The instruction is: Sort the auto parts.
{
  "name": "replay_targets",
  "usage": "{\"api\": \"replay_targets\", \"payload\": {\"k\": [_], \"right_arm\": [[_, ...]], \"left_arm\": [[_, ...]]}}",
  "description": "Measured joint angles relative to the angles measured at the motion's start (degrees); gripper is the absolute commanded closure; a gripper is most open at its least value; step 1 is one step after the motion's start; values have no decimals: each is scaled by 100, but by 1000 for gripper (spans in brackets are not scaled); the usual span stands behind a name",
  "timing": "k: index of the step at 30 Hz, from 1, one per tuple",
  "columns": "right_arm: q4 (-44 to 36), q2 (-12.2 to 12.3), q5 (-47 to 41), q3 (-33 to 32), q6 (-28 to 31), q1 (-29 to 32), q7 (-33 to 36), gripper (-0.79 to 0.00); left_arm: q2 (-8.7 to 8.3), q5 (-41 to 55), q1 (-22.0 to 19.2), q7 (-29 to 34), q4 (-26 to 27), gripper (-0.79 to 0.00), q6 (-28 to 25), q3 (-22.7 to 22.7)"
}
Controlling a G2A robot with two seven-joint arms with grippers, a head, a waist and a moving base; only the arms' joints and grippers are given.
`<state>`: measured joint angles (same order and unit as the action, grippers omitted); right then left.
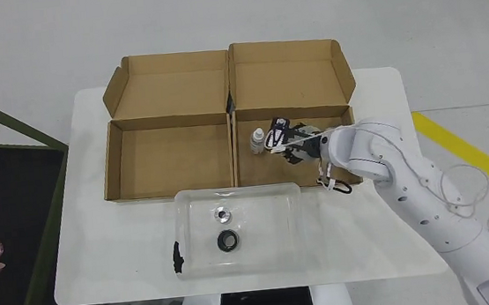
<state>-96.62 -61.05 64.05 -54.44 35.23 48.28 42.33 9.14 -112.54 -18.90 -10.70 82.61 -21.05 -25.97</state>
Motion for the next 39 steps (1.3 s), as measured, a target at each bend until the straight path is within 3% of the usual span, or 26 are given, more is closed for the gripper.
{"api": "replay_targets", "payload": {"k": [13, 18, 21, 39], "right_arm": [[-1476, 220, 1, -765, 188, 1113, -588, -326], [-1932, 237, 242, -729, 67, 1543, -999, -431], [-2068, 216, 358, -559, 45, 1676, -1262, -403], [-1622, -69, 772, 752, 257, 1183, -1351, -342]], "left_arm": [[0, 0, 0, 0, 0, -785, 0, 0], [0, 0, 0, 0, 0, -785, 0, 0], [0, 0, 0, 0, 0, -785, 0, 0], [0, 0, 0, 0, 0, -785, 0, 0]]}}
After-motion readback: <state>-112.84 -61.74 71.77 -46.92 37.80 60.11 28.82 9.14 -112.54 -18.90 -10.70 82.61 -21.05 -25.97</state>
